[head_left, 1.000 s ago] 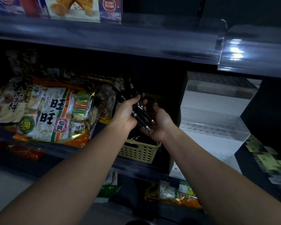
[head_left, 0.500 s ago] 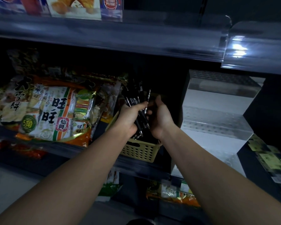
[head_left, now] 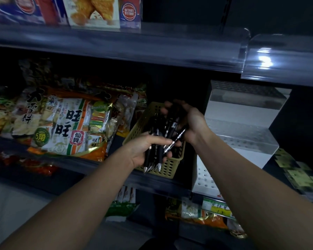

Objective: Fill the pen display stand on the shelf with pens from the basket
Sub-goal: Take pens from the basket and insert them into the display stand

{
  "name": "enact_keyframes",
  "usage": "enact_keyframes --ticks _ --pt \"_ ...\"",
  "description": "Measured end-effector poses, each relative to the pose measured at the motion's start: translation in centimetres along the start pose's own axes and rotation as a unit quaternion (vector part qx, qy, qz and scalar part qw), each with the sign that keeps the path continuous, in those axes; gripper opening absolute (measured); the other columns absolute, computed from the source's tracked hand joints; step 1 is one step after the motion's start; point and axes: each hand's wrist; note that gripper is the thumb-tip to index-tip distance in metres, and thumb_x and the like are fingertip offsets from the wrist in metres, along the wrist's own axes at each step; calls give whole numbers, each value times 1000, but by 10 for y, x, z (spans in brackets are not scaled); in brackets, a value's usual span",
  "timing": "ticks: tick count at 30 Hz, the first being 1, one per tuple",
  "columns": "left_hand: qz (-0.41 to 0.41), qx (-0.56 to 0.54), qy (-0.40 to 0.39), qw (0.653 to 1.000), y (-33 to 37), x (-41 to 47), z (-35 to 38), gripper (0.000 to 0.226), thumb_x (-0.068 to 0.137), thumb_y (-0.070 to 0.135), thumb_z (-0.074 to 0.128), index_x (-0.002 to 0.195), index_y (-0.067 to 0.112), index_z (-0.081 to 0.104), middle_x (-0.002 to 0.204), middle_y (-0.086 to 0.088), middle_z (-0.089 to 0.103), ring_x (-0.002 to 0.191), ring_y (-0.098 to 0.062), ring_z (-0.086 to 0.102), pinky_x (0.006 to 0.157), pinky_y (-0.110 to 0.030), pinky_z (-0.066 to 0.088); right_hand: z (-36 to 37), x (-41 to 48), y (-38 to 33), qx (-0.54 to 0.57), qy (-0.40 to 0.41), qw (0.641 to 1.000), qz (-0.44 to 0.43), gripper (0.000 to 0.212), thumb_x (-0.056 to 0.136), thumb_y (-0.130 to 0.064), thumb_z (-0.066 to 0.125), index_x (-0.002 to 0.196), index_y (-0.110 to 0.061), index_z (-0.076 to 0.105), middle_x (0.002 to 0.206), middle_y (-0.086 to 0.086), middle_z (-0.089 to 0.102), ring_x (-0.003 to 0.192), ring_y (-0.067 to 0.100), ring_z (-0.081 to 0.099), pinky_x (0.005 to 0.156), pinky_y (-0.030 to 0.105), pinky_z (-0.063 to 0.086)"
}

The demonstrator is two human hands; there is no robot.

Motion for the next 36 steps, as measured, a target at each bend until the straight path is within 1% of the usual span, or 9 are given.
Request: enact_keyframes --ticks 5,11,14,18,21,25,30,34,36 --pt "15 -18 -11 1000 -8 -7 7 33 74 12 64 107 7 64 104 -11 71 57 -15 59 49 -23 48 -6 -13 -6 -42 -63 996 38 29 99 -26 35 106 -8 58 103 9 69 89 21 66 82 40 52" --pt "26 -34 -9 999 -17 -17 27 39 78 11 62 116 0 59 94 -8 73 56 -13 59 48 -21 48 -12 -26 -13 -133 -63 988 36 48 99 -45 37 88 -11 69 108 13 69 96 23 64 95 42 46" --pt "34 -43 -22 998 -24 -20 38 43 76 8 64 118 1 59 96 -11 71 58 -16 61 50 -24 49 -15 -38 -20 -140 -71 987 42 41 99 -38 41 84 -11 69 100 10 71 89 19 65 89 38 48" --pt "55 -51 -6 997 -29 -25 57 33 76 3 62 109 5 61 91 -12 72 57 -20 63 51 -27 52 -19 -55 -26 -165 -87 983 3 24 101 -16 39 108 -13 62 103 8 70 90 20 64 73 34 54" --pt "70 -61 3 996 -29 -28 70 27 87 1 56 113 5 60 88 -10 73 59 -19 66 50 -25 51 -19 -67 -29 -204 -78 976 -19 23 99 -25 47 99 -9 64 101 11 70 82 19 66 52 25 53" --pt "87 -33 26 995 -33 -30 84 27 87 1 59 114 2 60 95 -7 75 65 -18 69 55 -27 50 -22 -71 -29 -240 -70 967 -56 17 96 -18 54 89 -7 65 105 18 69 85 23 67 75 32 56" --pt "97 -60 40 993 -40 -27 97 28 86 -8 57 109 6 59 94 -9 74 72 -24 71 62 -35 56 -23 -82 -36 -279 -76 955 -62 30 94 -1 36 110 -7 60 101 18 71 89 32 66 81 39 55" --pt "113 -51 46 991 -44 -25 107 30 84 -9 60 110 6 56 92 -9 74 67 -24 70 62 -35 54 -28 -89 -40 -320 -83 943 -35 31 95 -8 36 113 -4 61 101 18 72 79 22 69 66 27 56" --pt "121 -32 56 991 -46 -23 109 31 84 -8 61 113 2 56 93 -9 74 63 -22 68 57 -32 51 -35 -90 -41 -331 -92 939 -28 23 95 -17 45 105 -7 63 102 18 72 82 23 68 72 30 55"
Point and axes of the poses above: each hand's wrist, its own x-axis towards the middle knuckle, its own z-axis out of the palm, y = z × x
